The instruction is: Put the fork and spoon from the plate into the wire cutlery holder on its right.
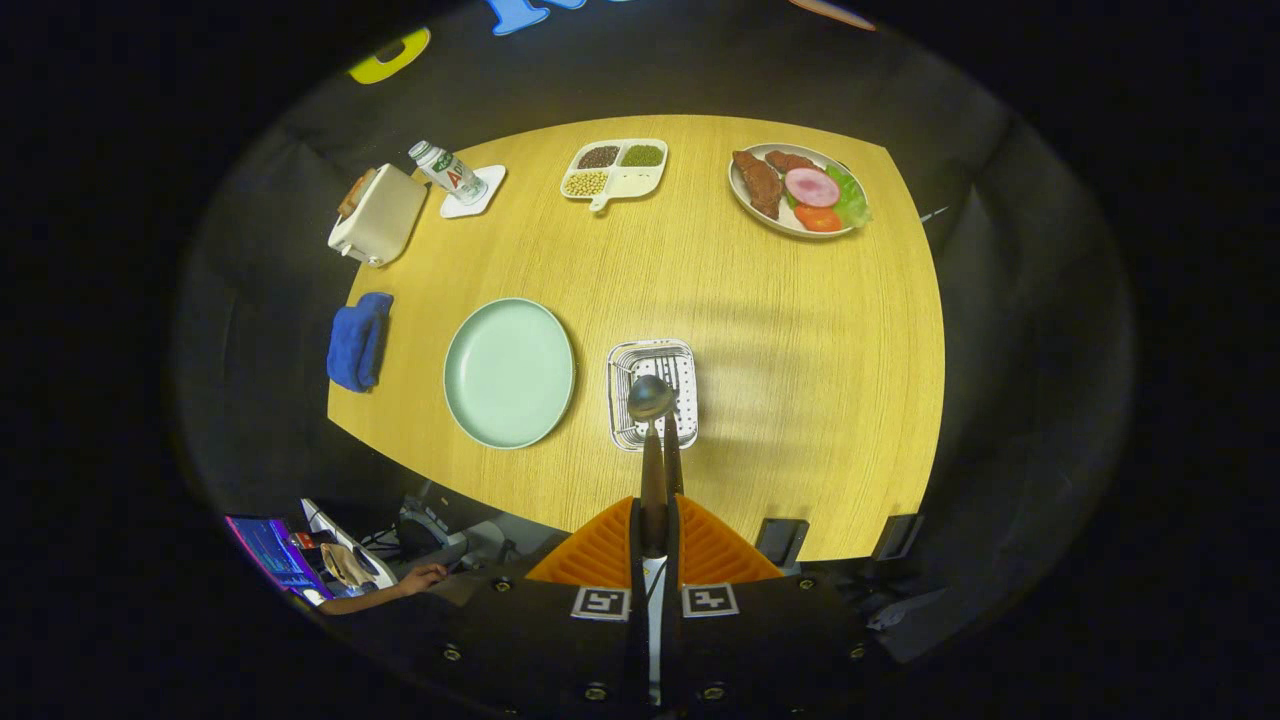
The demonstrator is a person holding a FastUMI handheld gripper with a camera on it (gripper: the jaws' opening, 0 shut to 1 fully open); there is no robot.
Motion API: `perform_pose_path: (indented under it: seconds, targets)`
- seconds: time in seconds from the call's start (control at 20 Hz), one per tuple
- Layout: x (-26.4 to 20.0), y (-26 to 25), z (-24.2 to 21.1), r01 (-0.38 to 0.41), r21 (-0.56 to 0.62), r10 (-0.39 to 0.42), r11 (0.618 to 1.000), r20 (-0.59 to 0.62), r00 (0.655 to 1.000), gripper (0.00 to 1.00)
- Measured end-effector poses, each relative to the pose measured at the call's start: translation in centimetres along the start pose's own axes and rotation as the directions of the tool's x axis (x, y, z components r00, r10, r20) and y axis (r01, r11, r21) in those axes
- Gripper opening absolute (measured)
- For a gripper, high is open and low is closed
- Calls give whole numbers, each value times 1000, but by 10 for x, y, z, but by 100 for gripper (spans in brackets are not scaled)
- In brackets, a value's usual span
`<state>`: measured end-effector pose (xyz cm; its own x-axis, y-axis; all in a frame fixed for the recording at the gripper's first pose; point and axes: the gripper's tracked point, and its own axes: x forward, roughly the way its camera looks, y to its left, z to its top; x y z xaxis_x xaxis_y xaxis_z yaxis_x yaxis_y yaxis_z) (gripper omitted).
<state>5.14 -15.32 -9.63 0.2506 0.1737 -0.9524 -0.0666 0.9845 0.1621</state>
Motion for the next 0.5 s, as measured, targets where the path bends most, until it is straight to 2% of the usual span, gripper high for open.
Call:
perform_pose_path:
  seconds: [0.5]
  targets:
    - [44,13,23,57,-65,-62,996,-76,995,5]
